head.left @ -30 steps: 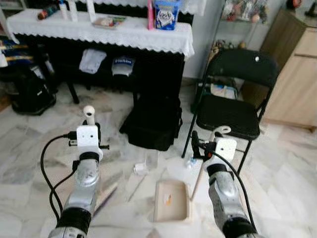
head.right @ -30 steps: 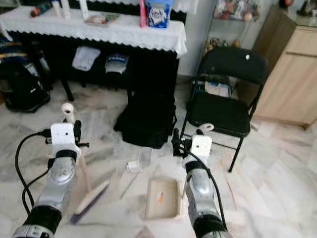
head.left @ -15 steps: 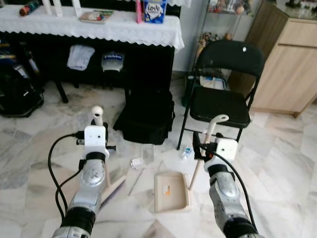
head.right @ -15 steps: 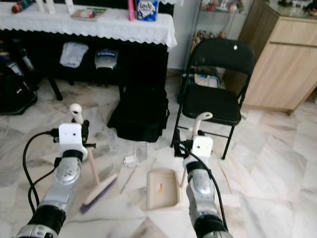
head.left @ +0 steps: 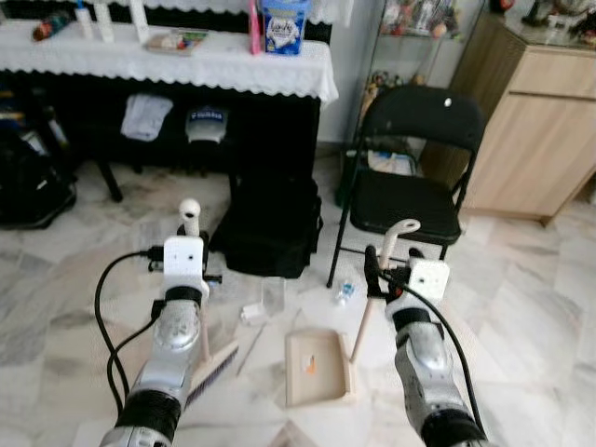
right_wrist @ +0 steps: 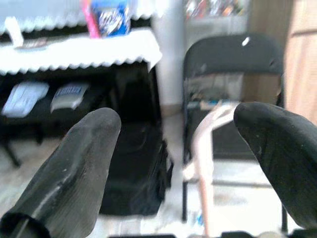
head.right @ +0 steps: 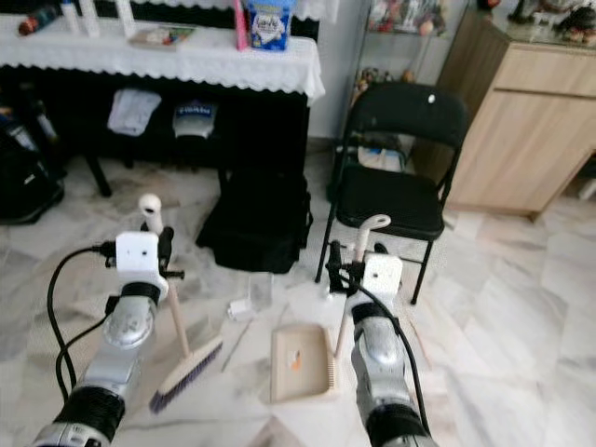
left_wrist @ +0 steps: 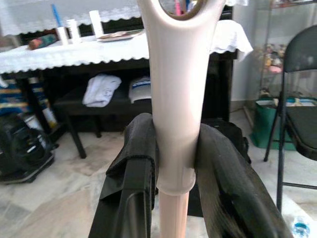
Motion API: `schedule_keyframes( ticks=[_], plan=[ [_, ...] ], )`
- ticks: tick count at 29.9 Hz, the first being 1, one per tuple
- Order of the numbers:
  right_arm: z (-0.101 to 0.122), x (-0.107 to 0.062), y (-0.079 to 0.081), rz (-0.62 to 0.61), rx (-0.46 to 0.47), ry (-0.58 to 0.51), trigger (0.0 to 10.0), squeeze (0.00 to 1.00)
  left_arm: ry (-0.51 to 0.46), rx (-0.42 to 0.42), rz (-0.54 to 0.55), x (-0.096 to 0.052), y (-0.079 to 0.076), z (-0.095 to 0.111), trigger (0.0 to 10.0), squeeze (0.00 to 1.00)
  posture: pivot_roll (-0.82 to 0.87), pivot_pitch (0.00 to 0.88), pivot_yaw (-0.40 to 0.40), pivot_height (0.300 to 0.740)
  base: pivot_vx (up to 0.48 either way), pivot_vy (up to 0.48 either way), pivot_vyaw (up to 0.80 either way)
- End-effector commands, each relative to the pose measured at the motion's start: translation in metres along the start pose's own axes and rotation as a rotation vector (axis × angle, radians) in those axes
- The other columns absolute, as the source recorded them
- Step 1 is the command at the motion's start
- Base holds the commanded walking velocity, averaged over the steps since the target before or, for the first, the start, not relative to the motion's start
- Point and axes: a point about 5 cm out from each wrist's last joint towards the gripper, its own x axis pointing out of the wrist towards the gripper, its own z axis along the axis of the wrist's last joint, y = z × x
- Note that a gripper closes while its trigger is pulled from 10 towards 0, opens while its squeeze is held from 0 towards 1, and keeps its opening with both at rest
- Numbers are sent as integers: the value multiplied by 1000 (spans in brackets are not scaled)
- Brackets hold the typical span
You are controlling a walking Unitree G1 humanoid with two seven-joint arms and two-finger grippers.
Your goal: Sweep floor
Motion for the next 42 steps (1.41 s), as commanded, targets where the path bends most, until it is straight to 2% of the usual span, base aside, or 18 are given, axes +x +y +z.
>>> schedule_keyframes(
  ticks=[1, 6, 17, 32, 33, 34, 35, 42],
  plan=[
    [13, 4, -6, -21, -26, -57, 10000, 0, -59, -4, -13, 5, -2, 12, 10000, 0, 1, 0, -30, 740, 289, 0, 0],
    [24, 7, -7, -10, -58, -101, 10000, 0, -56, -7, -14, 5, -2, 12, 10000, 0, -9, 0, -26, 740, 292, 0, 0],
    [22, 3, -4, -5, -60, -72, 10000, 0, -52, -9, 1, 6, 1, 12, 10000, 0, 2, 0, -30, 740, 286, 0, 0],
    [23, 0, -8, -15, -64, -66, 10000, 12, -49, -9, 6, 6, 2, 11, 10000, 0, -6, 0, -30, 740, 0, 0, 0],
    [23, -1, -8, -16, -62, -63, 10000, 239, -47, -9, 6, 6, 2, 10, 10000, 0, -6, 0, -30, 740, 0, 0, 0],
    [23, -1, -8, -16, -62, -63, 10000, 239, -47, -9, 6, 6, 2, 10, 10000, 0, -6, 0, -30, 740, 0, 0, 0],
    [22, -2, -9, -24, -57, -59, 10000, 1000, -46, -9, 6, 6, 2, 10, 10000, 0, -7, 0, -29, 740, 0, 0, 0],
    [6, -8, -23, -97, -68, 37, 10000, 1000, -38, -9, 2, 5, 1, 9, 10000, 0, -3, 0, -33, 740, 0, 0, 0]
  ],
)
